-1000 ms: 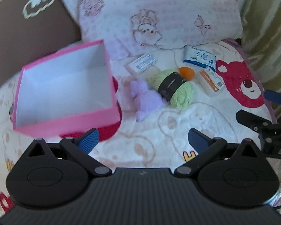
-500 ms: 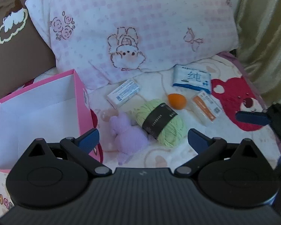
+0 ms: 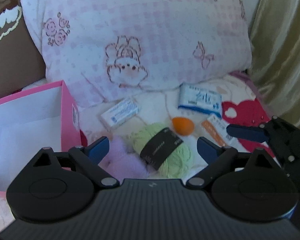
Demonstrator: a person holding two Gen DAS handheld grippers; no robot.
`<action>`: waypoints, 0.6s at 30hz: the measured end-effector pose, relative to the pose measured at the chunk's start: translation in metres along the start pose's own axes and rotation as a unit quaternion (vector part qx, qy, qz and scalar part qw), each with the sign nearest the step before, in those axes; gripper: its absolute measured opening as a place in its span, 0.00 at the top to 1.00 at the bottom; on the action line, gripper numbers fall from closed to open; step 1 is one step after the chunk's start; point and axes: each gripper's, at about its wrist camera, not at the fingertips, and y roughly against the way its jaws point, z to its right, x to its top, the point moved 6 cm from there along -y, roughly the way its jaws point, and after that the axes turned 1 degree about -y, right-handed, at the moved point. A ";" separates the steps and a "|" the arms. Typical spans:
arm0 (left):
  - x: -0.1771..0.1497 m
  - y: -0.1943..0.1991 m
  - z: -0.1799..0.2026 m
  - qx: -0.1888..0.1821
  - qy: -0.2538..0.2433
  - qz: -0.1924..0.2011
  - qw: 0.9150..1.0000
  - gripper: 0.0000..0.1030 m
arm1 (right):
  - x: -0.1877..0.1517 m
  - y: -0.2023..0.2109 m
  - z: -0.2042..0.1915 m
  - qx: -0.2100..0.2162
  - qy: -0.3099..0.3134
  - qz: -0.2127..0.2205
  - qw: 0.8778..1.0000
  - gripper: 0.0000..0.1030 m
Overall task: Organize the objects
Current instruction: 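Move the left gripper to the green yarn ball and close on it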
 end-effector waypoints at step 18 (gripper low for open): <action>-0.016 -0.051 0.007 -0.019 0.007 -0.039 0.999 0.26 | -0.043 -0.042 0.013 -0.040 -0.034 0.002 0.999 0.01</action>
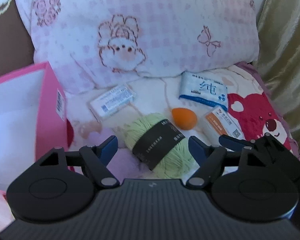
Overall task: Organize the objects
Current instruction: 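Move the left gripper to the green yarn ball and close on it, then lift the green yarn ball with the left gripper over the pink box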
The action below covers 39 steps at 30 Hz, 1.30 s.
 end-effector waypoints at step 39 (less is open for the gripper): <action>-0.013 -0.040 -0.015 -0.061 0.089 -0.025 0.994 0.50 | -0.012 -0.045 0.040 0.109 -0.147 -0.100 0.978 0.35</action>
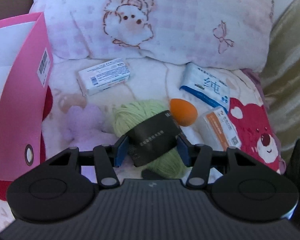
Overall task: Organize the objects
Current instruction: 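Lift the green yarn ball with the left gripper over the pink box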
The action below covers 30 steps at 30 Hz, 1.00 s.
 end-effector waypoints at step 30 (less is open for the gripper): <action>0.005 -0.011 0.013 -0.001 -0.057 -0.039 0.998 0.55 | 0.004 -0.001 0.002 -0.018 -0.014 0.010 1.000 0.25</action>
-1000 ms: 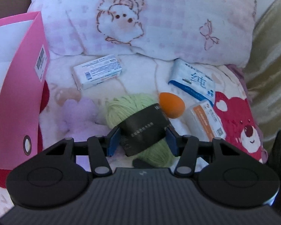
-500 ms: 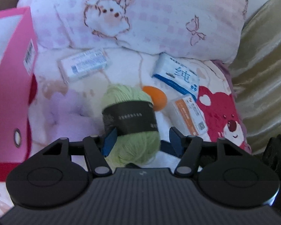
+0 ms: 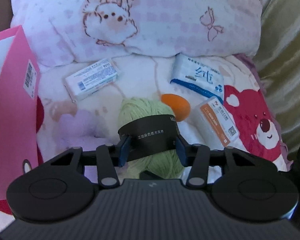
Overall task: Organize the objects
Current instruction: 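Lift the green yarn ball with the left gripper over the pink box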
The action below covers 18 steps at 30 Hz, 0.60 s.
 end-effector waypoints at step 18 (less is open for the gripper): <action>-0.010 -0.008 -0.005 -0.005 0.038 -0.025 0.999 0.56 | -0.014 -0.007 -0.006 -0.031 0.030 0.008 0.999 0.47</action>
